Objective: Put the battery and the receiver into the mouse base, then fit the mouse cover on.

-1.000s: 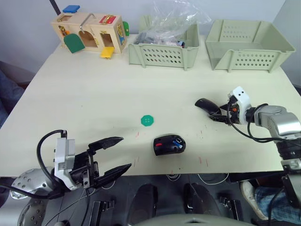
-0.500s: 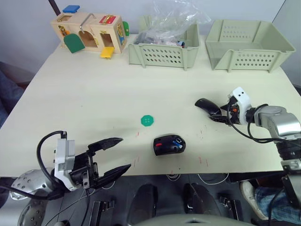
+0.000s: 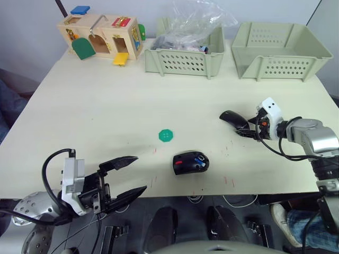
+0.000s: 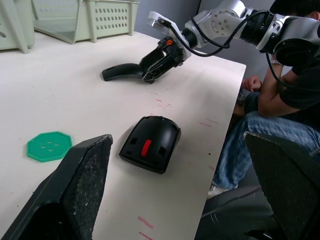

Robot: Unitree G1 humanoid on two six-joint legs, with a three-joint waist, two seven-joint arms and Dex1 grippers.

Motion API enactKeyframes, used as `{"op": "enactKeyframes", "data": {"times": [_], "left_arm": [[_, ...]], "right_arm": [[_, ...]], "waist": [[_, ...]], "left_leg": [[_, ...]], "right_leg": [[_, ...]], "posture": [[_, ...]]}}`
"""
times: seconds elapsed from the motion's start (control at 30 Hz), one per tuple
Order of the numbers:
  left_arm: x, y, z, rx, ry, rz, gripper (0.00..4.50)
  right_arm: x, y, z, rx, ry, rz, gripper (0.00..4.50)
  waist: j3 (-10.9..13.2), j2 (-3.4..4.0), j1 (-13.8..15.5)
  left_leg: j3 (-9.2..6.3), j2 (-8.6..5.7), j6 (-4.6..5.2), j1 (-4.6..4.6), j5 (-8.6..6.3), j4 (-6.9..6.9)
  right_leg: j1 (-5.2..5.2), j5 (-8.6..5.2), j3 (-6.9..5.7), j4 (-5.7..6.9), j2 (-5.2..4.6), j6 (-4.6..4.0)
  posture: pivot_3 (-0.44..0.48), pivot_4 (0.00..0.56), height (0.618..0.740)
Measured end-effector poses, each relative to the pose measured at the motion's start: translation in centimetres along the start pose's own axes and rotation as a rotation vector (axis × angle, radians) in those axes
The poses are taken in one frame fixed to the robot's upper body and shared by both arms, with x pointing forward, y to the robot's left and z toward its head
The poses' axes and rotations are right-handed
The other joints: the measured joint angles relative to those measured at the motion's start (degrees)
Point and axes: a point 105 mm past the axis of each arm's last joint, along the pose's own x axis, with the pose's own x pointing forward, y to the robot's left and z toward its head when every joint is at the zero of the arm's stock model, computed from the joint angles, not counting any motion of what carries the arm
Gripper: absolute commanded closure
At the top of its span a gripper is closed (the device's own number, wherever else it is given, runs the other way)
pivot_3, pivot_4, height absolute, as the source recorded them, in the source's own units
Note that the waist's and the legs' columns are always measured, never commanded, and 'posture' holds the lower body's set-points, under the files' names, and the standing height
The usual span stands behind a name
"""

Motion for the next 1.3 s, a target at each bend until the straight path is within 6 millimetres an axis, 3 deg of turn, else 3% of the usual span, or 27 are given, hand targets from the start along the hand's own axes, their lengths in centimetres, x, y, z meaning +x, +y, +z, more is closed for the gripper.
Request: {"op": "enactKeyframes", "data": {"times": [0.13,0.3,0.67,0.8,0.9,1.0,1.2,1.3], "left_arm": [[-0.1,0.1,-0.1,0.0,0.002,0.002,0.02],[0.0,0.1,-0.2,-0.001,-0.003,0.001,0.0],[-0.1,0.0,-0.4,-0.007,-0.002,0.001,0.0],[-0.1,0.0,-0.4,-0.009,0.0,0.003,0.0],[-0.2,0.1,-0.3,-0.01,0.003,0.003,0.0],[-0.1,0.3,0.0,-0.015,-0.002,-0.003,0.0],[-0.6,0.7,1.0,-0.007,-0.011,0.003,0.0],[-0.9,0.8,1.4,-0.008,-0.002,-0.013,0.0]], "right_arm": [[0.0,0.2,0.2,-0.008,-0.004,0.004,0.0],[0.0,0.2,0.2,-0.011,-0.005,0.008,2.25],[-0.1,0.3,0.2,-0.019,-0.004,0.01,2.27],[-1.3,1.0,1.4,-0.096,-0.018,0.051,2.27],[-3.4,3.7,4.1,-0.258,-0.062,0.187,2.27],[-4.5,6.3,5.3,-0.368,-0.073,0.307,2.27],[-4.8,10.9,7.4,-0.605,0.004,0.435,2.27],[-4.6,13.1,7.4,-0.687,0.074,0.509,2.27]], "waist": [[0.0,0.0,0.0],[0.0,0.0,0.0],[0.0,0.01,0.0],[0.1,0.17,0.1],[0.2,0.29,0.0],[0.2,0.29,-0.1],[0.2,0.32,-0.4],[0.2,0.34,-0.7]], "left_leg": [[0.0,0.0,0.0,0.0,0.0,0.0],[0.0,0.0,0.0,0.0,0.0,0.0],[0.0,0.0,0.0,0.0,0.0,0.0],[-0.01,0.0,0.0,-0.04,0.0,0.0],[-0.21,0.03,0.0,-0.04,0.0,-0.02],[-0.29,0.07,0.0,-0.02,0.0,-0.02],[-0.3,0.07,0.0,-0.04,0.0,-0.02],[-0.3,0.07,-0.01,-0.05,0.0,-0.03]], "right_leg": [[0.0,0.0,0.0,0.0,0.0,0.0],[0.0,0.0,0.0,0.0,0.0,0.0],[0.0,0.0,0.0,0.0,0.0,-0.01],[-0.03,0.0,0.0,-0.01,-0.02,0.0],[-0.06,0.0,-0.02,-0.02,0.0,0.01],[-0.07,-0.01,-0.03,-0.01,0.03,0.0],[-0.11,-0.02,-0.02,-0.01,0.02,-0.01],[-0.12,-0.02,-0.03,-0.01,-0.01,-0.02]], "posture": [[0.0,0.15,0.74],[0.0,0.15,0.74],[0.0,0.15,0.74],[0.0,0.15,0.74],[0.0,0.15,0.74],[0.0,0.15,0.74],[0.0,0.15,0.74],[0.0,0.15,0.74]]}}
